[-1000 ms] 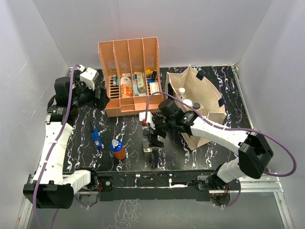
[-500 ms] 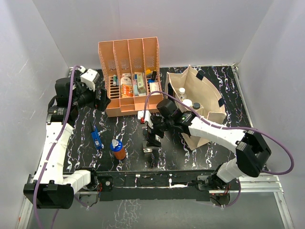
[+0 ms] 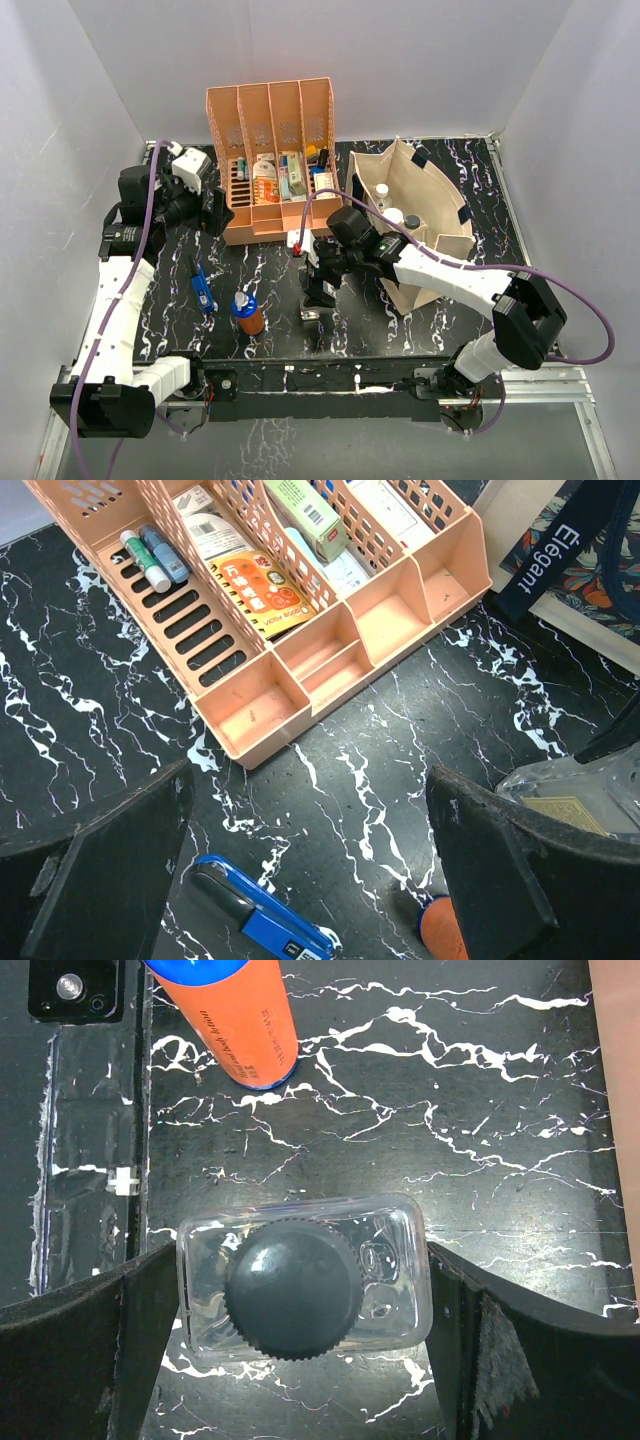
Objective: Place the personal care products into the canvas bag
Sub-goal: Pick up the care product from the center of the board.
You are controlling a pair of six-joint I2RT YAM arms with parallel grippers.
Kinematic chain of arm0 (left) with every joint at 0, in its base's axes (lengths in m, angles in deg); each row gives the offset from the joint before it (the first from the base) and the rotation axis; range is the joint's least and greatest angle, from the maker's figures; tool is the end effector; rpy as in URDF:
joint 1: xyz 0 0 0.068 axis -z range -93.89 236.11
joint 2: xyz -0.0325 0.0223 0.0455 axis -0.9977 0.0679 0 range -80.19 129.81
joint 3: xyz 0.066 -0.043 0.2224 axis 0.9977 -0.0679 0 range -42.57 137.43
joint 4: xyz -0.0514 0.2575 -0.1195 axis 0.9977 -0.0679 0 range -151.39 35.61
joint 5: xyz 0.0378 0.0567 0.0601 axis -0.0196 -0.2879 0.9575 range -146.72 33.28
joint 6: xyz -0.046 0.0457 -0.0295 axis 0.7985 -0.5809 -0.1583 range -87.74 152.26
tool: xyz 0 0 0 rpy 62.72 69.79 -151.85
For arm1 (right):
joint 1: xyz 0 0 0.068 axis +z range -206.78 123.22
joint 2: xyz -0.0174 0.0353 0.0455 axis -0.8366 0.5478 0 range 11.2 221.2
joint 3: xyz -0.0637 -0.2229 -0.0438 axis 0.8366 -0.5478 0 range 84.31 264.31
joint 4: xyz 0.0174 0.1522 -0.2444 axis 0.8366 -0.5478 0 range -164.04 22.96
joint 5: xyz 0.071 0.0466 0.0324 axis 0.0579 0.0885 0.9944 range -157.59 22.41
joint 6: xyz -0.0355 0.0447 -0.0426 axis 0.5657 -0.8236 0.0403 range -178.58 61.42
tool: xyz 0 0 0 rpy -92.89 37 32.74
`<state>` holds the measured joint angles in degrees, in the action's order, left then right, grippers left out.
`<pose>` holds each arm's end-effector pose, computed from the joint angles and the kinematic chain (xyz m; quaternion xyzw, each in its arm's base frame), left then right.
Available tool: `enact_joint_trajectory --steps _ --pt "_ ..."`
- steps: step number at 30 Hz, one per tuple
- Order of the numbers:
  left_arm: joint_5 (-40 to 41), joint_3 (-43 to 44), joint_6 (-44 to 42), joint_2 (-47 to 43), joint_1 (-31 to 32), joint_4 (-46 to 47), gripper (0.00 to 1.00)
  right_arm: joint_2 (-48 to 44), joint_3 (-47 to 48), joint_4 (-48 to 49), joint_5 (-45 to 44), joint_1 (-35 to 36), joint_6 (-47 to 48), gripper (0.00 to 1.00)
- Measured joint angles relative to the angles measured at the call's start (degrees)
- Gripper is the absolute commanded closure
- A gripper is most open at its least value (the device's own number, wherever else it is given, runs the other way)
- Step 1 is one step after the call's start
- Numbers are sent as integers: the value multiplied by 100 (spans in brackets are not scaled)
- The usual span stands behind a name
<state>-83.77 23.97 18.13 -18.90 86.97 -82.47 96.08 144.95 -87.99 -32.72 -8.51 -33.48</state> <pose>0.2945 -0.0310 0.3473 0.2339 0.7862 -0.1313 0.5568 0.2146 0.2910 0.1940 -0.6185 0.6391 0.3443 0.3006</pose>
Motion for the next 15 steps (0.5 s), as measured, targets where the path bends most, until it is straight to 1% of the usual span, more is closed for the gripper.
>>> enact_joint_trajectory --steps 3,6,11,15 --pt "-17 -2 0 0 0 26 3 0 0 2 22 0 0 3" --pt "-42 -13 0 0 -2 68 3 0 0 4 22 0 2 10" --pt "-55 -44 0 0 -4 92 3 -2 2 -2 7 -2 28 34" --pt "-46 -70 2 -2 -24 107 3 -17 20 -61 -39 0 114 60"
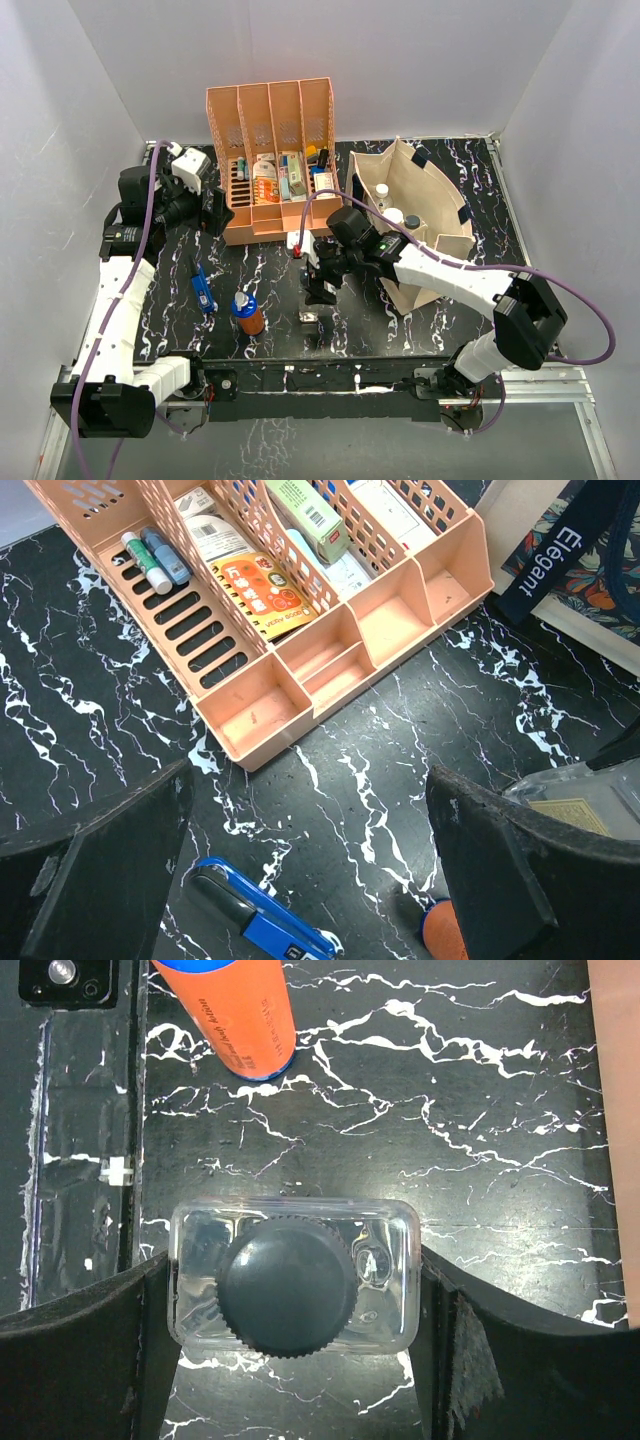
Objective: Place the personal care products into the canvas bag
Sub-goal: Pick up the care product from the center of the board, then place the care product in the canvas bag.
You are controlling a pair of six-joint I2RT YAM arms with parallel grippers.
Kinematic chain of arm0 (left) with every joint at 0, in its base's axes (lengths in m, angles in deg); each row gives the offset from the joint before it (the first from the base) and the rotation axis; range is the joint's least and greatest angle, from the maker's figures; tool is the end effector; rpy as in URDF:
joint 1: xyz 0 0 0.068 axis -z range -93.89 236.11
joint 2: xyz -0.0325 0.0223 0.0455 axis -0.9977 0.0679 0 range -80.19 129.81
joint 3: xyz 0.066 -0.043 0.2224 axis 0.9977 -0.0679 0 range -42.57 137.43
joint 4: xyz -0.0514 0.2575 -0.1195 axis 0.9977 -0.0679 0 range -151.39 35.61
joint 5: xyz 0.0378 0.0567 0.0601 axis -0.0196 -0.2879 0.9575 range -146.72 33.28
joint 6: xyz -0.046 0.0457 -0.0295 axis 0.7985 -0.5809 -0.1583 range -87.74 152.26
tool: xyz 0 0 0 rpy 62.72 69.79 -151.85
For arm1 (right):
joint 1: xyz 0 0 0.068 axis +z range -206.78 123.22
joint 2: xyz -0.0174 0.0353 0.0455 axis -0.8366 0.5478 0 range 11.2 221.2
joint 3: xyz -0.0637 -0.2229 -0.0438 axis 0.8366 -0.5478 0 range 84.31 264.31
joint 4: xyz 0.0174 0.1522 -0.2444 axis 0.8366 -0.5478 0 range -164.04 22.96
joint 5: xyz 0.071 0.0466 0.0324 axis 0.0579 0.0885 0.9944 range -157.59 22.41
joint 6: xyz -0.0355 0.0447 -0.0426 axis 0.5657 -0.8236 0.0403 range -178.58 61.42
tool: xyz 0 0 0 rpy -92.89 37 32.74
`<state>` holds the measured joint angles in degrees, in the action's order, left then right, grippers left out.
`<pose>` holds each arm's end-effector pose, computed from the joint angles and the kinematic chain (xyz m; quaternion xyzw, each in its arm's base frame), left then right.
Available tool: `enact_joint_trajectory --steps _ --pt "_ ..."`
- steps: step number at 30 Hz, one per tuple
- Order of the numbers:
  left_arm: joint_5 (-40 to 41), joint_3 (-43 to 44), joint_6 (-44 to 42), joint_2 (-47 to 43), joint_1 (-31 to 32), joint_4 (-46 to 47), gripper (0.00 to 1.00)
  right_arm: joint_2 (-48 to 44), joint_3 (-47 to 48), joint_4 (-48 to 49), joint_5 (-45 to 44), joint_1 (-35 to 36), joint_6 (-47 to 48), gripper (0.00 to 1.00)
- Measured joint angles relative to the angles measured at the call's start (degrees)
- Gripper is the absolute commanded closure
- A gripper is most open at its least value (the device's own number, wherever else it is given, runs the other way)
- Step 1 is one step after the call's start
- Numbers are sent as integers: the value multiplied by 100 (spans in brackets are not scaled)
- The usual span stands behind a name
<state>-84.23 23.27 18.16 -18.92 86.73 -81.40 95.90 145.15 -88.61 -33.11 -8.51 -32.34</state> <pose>0.2957 -0.0302 0.3450 0.2345 0.7838 -0.1328 0.5595 0.2145 0.2904 0.1952 -0.6244 0.6354 0.3383 0.3031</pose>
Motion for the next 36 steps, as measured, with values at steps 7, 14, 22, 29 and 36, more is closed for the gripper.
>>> enact_joint_trajectory --steps 7,14,22,29,36 --pt "2 -17 22 2 -13 20 3 -2 341 -796 -127 0 284 92" --pt "4 -33 22 2 -15 46 3 -76 1224 -1803 -162 -157 529 92" --pt "4 -33 24 2 -15 87 3 -310 2739 -2459 -114 -841 476 92" --pt "-118 -37 20 15 -15 90 3 -511 4179 -2761 -179 -1952 -57 92" --pt "-166 -114 0 15 -17 127 3 -960 4583 -2765 -645 -3119 -678 92"
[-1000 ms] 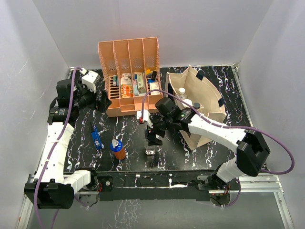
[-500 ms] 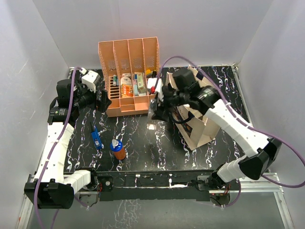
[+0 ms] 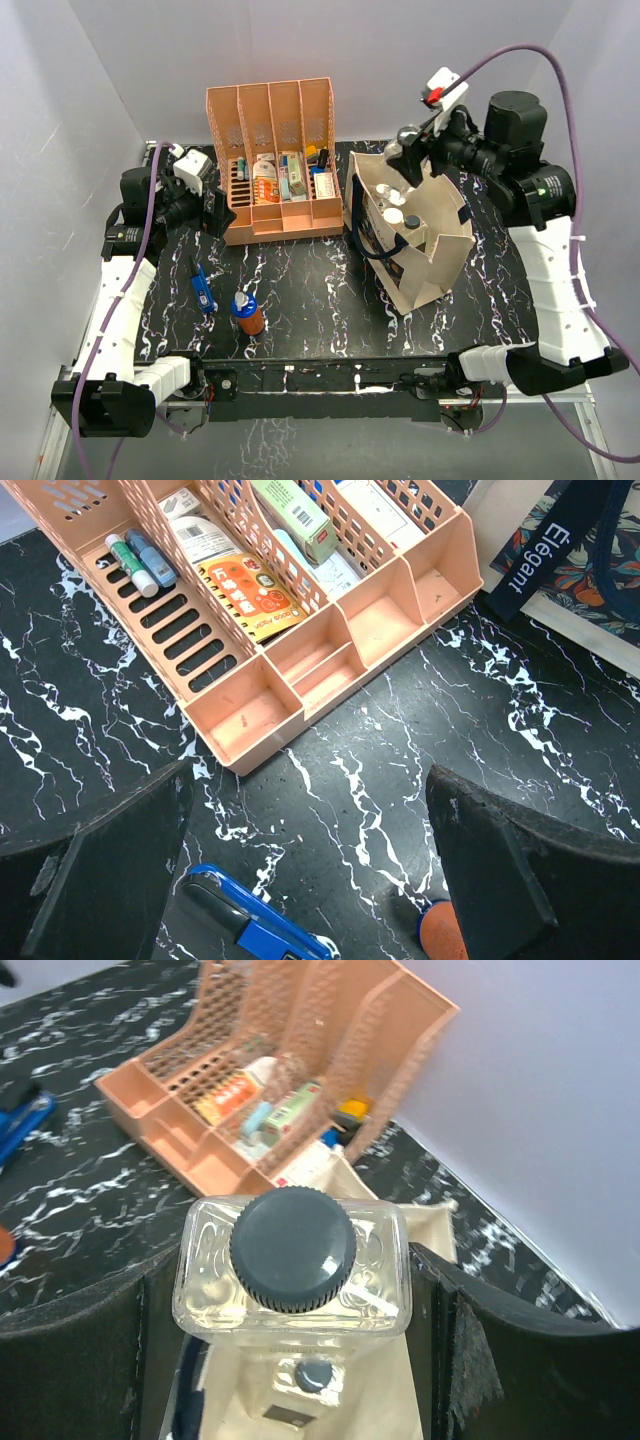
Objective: Place the personal care products into the canvas bag
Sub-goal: Place the care product in the canvas bag.
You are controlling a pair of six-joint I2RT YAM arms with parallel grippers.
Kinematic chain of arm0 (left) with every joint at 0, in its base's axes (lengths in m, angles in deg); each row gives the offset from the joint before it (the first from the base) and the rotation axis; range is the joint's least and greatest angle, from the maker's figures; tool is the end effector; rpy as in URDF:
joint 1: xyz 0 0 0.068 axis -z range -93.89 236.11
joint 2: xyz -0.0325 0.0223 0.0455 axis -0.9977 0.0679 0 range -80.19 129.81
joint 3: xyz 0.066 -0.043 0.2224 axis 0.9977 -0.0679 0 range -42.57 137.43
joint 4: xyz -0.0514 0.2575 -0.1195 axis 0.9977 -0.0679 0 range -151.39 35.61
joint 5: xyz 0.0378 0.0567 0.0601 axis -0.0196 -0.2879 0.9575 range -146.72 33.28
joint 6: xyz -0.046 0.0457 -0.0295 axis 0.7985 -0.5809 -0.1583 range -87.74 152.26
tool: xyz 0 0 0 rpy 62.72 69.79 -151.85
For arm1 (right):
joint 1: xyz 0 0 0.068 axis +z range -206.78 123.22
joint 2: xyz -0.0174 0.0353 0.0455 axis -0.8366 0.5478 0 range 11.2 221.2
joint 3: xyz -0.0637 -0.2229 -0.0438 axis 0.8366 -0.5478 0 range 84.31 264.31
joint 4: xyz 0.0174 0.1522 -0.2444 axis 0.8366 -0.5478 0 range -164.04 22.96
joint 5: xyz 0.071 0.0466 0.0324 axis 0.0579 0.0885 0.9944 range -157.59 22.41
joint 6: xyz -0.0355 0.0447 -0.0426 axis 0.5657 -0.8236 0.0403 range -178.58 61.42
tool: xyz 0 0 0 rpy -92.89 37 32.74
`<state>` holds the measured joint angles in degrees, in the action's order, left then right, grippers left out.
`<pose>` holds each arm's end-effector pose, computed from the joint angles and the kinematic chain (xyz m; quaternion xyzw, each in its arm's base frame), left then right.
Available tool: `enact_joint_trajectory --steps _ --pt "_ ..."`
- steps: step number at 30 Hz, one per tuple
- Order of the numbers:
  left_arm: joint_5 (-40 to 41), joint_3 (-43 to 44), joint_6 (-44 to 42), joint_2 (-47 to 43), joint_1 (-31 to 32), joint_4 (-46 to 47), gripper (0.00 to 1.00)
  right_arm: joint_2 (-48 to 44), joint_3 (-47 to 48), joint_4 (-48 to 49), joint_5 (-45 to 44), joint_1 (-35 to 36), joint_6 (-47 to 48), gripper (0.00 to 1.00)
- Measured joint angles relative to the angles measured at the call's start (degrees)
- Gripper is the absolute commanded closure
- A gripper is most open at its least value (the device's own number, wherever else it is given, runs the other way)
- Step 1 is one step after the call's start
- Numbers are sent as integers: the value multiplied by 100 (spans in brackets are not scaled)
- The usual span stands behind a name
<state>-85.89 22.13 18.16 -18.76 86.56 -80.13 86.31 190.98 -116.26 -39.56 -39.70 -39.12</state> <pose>0.2973 -0.0308 0.3394 0.2407 0.7804 -0.1438 0.5590 0.2630 0.1097 0.4877 -0.3813 0.6990 0.1835 0.5766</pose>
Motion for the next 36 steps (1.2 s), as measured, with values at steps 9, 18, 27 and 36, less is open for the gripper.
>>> enact_joint_trajectory --steps 9,18,27,36 --pt "-57 -13 17 0 0 2 3 -442 -612 11 -846 -476 -164 92" --pt "-151 -81 17 -2 0 4 3 -577 -1878 251 -1010 -586 -164 92" --pt "-177 -103 11 -2 0 4 3 -1095 -2035 811 -942 -704 -164 92" --pt "-240 -116 -4 -2 0 4 3 -1156 -2120 820 -645 -708 57 29"
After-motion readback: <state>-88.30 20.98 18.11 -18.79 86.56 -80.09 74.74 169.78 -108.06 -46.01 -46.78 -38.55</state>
